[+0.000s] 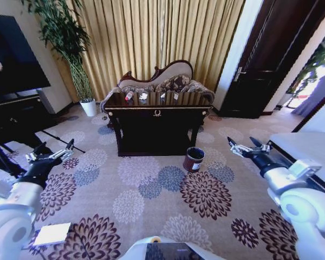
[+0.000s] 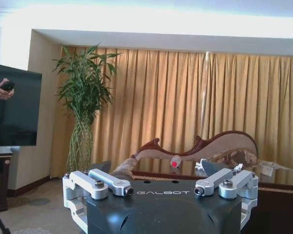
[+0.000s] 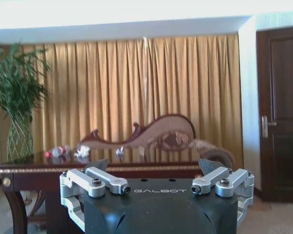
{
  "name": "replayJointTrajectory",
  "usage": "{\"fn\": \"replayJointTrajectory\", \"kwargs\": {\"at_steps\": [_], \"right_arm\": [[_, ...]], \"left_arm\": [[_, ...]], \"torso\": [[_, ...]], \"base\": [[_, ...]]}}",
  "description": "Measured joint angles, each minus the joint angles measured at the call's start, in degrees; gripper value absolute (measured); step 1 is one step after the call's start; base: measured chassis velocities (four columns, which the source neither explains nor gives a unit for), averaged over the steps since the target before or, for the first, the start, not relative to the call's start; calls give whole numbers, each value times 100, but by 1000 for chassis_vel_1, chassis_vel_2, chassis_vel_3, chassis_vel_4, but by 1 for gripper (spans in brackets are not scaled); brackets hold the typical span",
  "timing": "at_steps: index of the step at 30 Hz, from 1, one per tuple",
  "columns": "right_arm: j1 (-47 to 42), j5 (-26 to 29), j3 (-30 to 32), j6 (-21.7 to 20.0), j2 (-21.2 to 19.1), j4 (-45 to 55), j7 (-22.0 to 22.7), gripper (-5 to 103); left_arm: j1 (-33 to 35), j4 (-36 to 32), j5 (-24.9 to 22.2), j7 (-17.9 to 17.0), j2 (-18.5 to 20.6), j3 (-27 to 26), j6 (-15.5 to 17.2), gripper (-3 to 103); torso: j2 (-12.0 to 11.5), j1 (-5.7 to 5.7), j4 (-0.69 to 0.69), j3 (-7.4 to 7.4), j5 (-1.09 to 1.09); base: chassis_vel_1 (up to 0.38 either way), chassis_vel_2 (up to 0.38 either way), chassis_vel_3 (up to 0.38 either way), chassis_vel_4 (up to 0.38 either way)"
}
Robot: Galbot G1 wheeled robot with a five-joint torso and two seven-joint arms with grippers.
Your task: Move to the front of the table and place the trash on the table into the trash bin.
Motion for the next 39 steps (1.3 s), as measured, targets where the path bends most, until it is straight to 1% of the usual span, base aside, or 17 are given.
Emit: {"fn": "replayJointTrajectory", "kwargs": {"at_steps": [1,3,8,10,13,14,19,39], "right_arm": [[0,-30,5,80,2,-17,-38,100],[-14,-75,14,115,11,-19,-54,100],[-56,-190,6,117,43,-19,-68,100],[-90,-358,-5,121,66,-59,-196,100],[-113,-412,-5,65,48,-59,-251,100],[-120,-418,-2,-25,20,-49,-256,100],[-121,-417,5,-204,-12,-54,-251,100],[28,-300,-6,-252,8,-228,-225,100]], "left_arm": [[-9,7,0,1,-1,26,-41,100],[-17,9,-1,1,1,39,-54,100],[-12,27,0,1,2,36,-56,100],[1,55,4,1,15,9,-57,100],[14,74,31,2,29,-4,-57,100],[23,77,74,6,30,-3,-41,100],[45,82,158,16,15,32,41,100],[5,68,154,15,19,89,61,100]], "torso": [[0,0,0,0,0],[0,0,0,0,-1],[0,0,0,0,0],[0,0,0,0,0],[0,0,0,0,-1],[0,0,0,0,0],[0,0,0,0,0],[0,0,0,0,0]], "base": [[0,0,0,0],[0,0,0,0],[0,0,0,0],[0,0,0,0],[0,0,0,0],[0,0,0,0],[0,0,0,0],[0,0,0,0]]}}
